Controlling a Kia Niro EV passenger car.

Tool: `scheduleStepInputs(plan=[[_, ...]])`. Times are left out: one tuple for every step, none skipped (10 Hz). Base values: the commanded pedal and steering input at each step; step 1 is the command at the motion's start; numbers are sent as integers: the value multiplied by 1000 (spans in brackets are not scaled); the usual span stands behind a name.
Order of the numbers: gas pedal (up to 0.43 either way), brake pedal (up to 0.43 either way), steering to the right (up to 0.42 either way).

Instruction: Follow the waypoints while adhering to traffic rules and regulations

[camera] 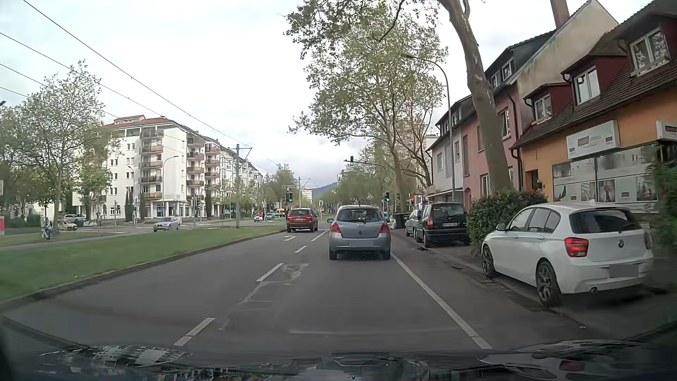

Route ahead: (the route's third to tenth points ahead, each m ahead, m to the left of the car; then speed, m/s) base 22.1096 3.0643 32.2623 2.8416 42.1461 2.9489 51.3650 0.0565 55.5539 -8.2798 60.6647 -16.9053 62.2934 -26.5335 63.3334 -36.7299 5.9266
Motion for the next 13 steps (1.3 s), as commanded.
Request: scheduleStepInputs(plan=[[98, 0, -3], [98, 0, -4], [98, 0, -5], [98, 0, -5], [98, 0, -4], [98, 0, -3], [98, 0, 0], [98, 0, 0], [98, 0, 1], [98, 0, 4], [98, 0, 4], [98, 0, 4], [98, 0, 3]])
